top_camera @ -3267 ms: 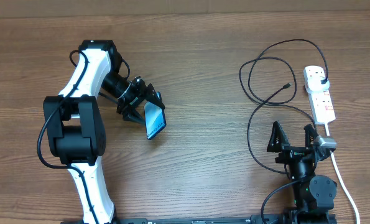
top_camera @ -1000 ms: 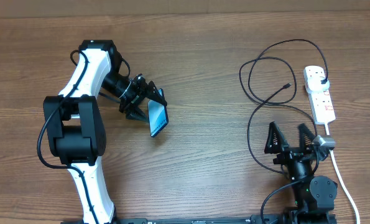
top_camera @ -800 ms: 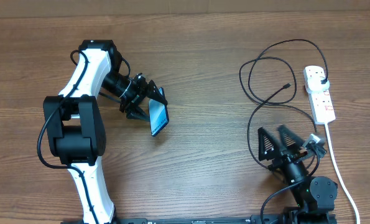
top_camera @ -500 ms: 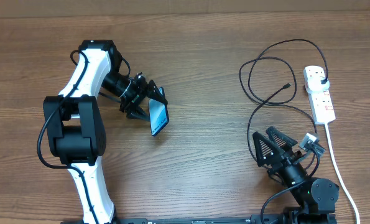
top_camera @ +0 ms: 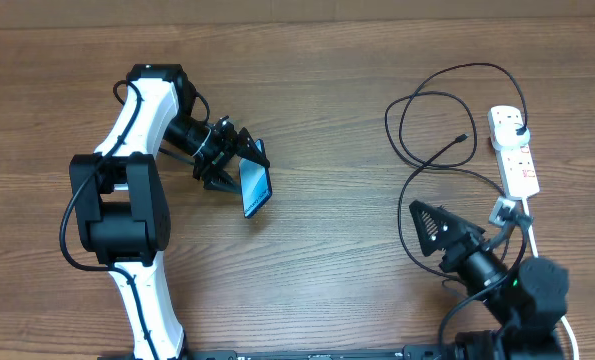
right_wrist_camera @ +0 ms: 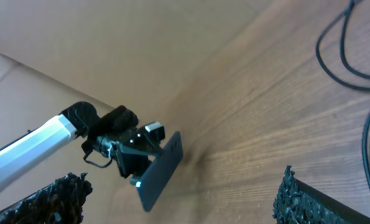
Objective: Plug charger to phone and switch on socket
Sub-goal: 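Move the right gripper to the phone and grasp its edge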
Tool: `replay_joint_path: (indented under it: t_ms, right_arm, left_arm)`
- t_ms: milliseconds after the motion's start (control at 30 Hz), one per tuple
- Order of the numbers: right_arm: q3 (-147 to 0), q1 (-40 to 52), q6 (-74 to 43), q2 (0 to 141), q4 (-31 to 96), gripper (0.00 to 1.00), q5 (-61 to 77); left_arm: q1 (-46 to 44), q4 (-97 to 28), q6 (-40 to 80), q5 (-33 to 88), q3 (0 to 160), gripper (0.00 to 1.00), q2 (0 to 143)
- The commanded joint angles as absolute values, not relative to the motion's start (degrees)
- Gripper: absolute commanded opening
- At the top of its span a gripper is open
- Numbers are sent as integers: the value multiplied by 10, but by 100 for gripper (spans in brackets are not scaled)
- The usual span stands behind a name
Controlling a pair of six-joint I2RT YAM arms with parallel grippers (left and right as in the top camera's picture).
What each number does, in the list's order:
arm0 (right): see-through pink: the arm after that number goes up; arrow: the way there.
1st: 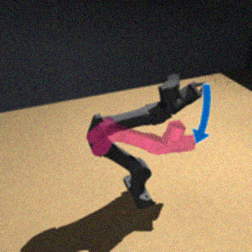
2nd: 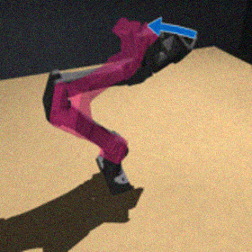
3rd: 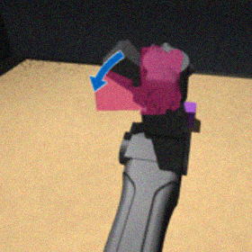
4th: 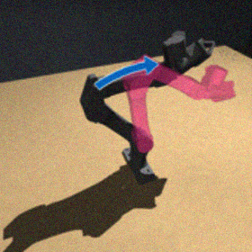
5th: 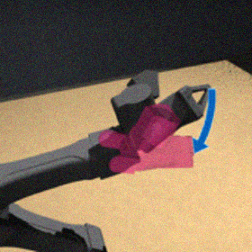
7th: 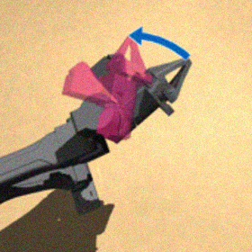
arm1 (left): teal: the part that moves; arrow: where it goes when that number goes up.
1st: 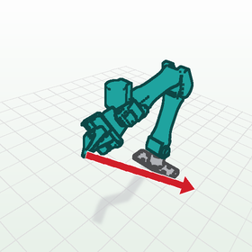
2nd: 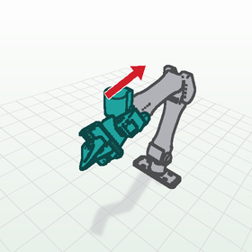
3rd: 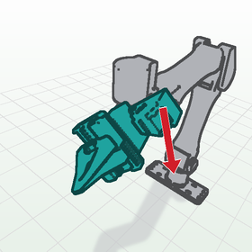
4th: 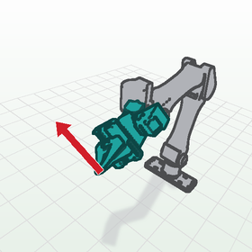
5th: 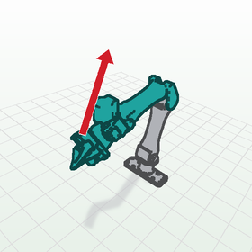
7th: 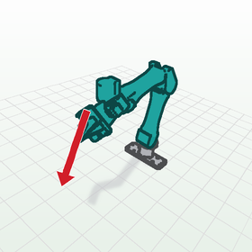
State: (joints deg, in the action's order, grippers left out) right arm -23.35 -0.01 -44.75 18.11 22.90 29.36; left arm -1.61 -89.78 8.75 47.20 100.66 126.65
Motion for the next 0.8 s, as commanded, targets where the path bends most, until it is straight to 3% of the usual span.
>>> replay_joint_path:
  t_ms: [0, 167, 300, 600, 767]
  right_arm:
    - [-318, 4, -445, 249, 265, 99, 299]
    - [-424, 46, -445, 347, 297, 99, 310]
    - [-476, 133, -446, 411, 297, 99, 274]
    - [-484, 404, -496, 547, 282, 100, -61]
    - [-483, 483, -495, 645, 158, 100, -104]
  left_arm:
    - [-15, -900, 78, 496, 1022, 66, 1263]
    - [-15, -899, 77, 496, 1022, 66, 1263]
    - [-15, -900, 77, 496, 1022, 66, 1263]
    - [-15, -899, 77, 496, 1022, 66, 1263]
    - [-15, -900, 77, 496, 1022, 66, 1263]
